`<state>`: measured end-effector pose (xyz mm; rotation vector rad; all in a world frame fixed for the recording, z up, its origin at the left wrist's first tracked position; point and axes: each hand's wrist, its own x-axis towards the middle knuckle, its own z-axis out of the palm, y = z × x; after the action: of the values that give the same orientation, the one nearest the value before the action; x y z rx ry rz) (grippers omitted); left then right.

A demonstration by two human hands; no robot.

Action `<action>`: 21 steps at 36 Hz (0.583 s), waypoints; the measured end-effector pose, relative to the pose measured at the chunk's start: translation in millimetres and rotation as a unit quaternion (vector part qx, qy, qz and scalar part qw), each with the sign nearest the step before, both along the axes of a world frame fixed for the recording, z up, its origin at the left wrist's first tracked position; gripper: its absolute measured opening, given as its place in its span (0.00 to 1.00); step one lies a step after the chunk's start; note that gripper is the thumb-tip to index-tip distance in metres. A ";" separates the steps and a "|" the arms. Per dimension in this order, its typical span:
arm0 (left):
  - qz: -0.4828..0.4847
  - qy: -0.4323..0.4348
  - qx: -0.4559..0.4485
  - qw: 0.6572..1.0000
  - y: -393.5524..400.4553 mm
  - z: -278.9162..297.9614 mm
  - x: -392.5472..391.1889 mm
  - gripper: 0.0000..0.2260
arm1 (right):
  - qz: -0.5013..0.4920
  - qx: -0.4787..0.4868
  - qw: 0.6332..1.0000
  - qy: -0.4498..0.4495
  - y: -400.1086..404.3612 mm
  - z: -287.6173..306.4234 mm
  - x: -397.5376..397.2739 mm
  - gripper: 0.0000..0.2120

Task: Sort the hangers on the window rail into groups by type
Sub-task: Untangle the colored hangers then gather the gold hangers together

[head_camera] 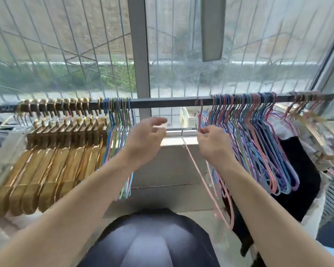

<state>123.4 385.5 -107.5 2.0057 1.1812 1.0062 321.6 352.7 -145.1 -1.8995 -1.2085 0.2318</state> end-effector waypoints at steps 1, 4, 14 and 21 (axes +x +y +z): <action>0.022 0.017 0.046 0.999 12.0 8.2 -7.9 0.15 | -0.010 -0.005 1.000 -0.016 4.0 9.9 2.8 0.08; 0.072 0.113 0.147 0.980 51.6 24.4 -29.8 0.19 | -0.020 -0.003 0.999 -0.029 19.3 28.7 11.9 0.11; 0.138 0.402 0.211 0.880 132.9 15.4 -87.4 0.37 | -0.032 -0.098 0.992 -0.074 47.1 46.5 13.8 0.04; 0.145 0.405 0.247 0.868 140.0 12.5 -82.8 0.34 | -0.049 -0.120 0.985 -0.113 51.6 40.8 20.1 0.04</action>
<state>40.6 525.6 -95.1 2.8755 1.8376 0.6211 341.7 404.3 -104.3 -2.2369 -1.2762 0.1146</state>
